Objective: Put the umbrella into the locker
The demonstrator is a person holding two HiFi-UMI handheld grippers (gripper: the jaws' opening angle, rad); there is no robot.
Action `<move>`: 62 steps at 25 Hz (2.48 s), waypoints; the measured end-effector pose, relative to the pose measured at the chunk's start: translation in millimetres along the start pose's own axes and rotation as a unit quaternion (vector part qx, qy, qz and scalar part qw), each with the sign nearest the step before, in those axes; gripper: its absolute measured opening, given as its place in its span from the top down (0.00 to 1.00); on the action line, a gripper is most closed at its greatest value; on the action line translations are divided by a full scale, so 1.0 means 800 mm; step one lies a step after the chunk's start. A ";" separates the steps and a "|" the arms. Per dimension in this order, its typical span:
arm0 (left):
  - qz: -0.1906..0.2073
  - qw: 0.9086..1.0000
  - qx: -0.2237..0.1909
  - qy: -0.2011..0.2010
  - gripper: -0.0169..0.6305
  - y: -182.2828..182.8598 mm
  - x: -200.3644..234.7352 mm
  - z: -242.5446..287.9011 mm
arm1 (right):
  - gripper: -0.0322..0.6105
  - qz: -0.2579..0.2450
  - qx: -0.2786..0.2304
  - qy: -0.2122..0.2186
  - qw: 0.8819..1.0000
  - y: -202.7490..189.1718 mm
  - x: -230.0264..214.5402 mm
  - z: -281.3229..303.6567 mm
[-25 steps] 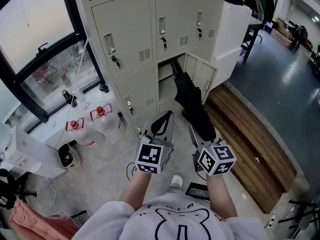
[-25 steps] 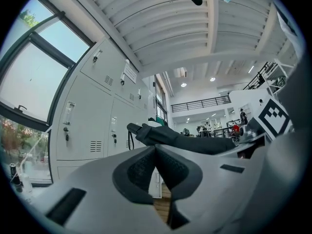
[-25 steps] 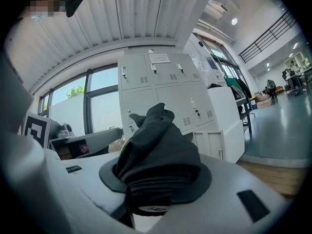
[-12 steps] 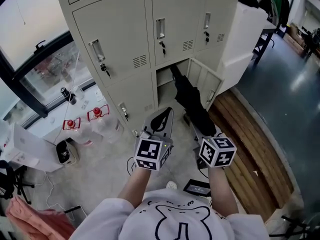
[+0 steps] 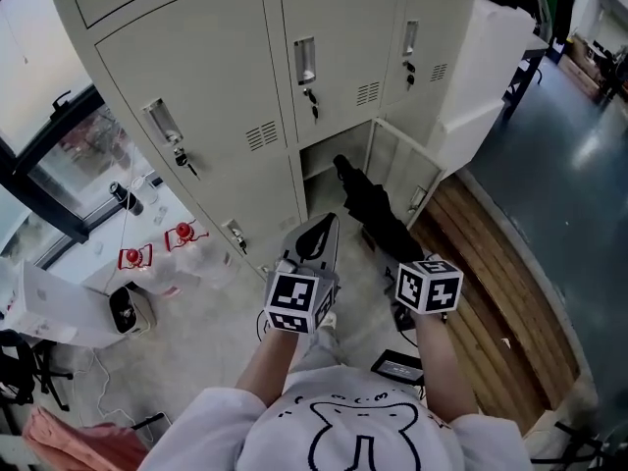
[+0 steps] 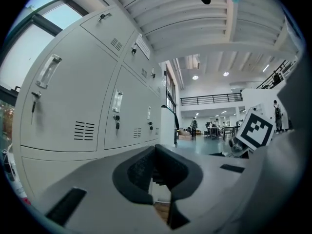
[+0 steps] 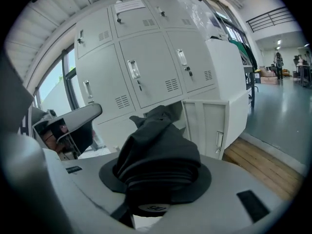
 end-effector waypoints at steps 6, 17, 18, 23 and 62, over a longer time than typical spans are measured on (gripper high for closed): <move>-0.008 1.000 0.019 -0.002 0.97 -0.014 0.041 0.059 | 0.66 -0.002 0.070 0.000 0.998 -0.014 -0.038 0.068; -0.027 0.997 0.072 -0.010 0.97 -0.058 0.107 0.145 | 0.66 -0.016 0.178 0.003 0.984 -0.037 -0.083 0.173; -0.030 0.997 0.075 -0.008 0.97 -0.063 0.111 0.149 | 0.66 -0.016 0.182 0.002 0.983 -0.040 -0.086 0.179; -0.041 0.995 0.089 0.007 0.97 -0.096 0.128 0.162 | 0.66 -0.024 0.207 0.007 0.978 -0.070 -0.098 0.215; 0.009 0.992 0.124 0.023 0.97 -0.307 0.220 0.252 | 0.63 -0.149 0.083 0.003 0.985 -0.197 -0.166 0.528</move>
Point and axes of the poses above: the fingertips, and each gripper's own axes: z forward along the fingers, x to its left, y out of its top, the point moved 2 cm from there along -z, backward along the fingers, and after that the axes turned 7 degrees about -z, right-handed, at the moved point
